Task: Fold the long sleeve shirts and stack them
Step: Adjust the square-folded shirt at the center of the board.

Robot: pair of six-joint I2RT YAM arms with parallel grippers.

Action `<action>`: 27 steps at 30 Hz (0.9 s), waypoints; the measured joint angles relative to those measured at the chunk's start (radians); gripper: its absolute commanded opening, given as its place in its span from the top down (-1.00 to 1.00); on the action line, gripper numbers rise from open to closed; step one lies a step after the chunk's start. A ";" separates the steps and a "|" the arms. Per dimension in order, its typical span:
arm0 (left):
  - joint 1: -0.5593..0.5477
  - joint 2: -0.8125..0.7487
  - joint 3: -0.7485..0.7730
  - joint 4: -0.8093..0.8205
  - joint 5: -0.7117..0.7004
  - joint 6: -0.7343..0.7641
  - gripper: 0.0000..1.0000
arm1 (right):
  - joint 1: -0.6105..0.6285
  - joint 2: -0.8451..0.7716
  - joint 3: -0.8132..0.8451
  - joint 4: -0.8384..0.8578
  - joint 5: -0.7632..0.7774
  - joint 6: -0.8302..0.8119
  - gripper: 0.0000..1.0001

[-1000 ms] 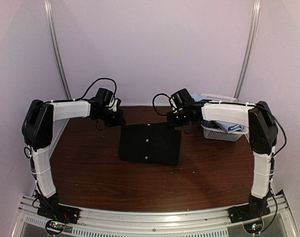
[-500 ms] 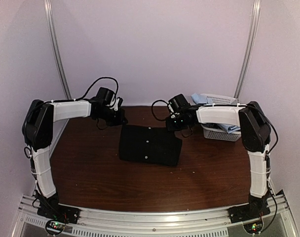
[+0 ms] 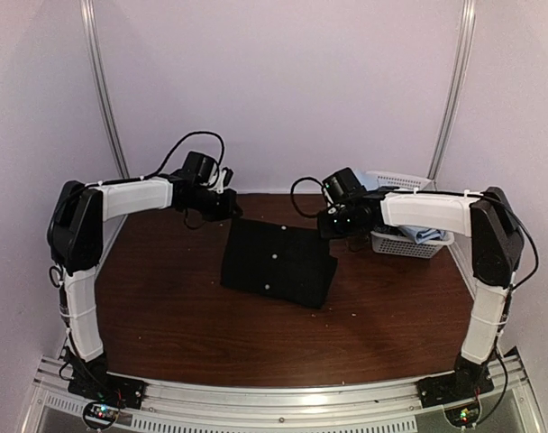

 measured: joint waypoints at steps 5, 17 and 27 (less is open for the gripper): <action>-0.022 0.091 0.102 0.010 0.004 0.001 1.00 | -0.009 -0.037 -0.112 0.034 0.013 0.031 1.00; -0.062 0.348 0.284 -0.016 0.032 0.008 1.00 | -0.044 0.032 -0.270 0.132 -0.003 0.073 1.00; -0.007 0.008 -0.163 -0.026 -0.143 -0.096 1.00 | -0.008 0.322 0.170 0.085 -0.026 -0.010 1.00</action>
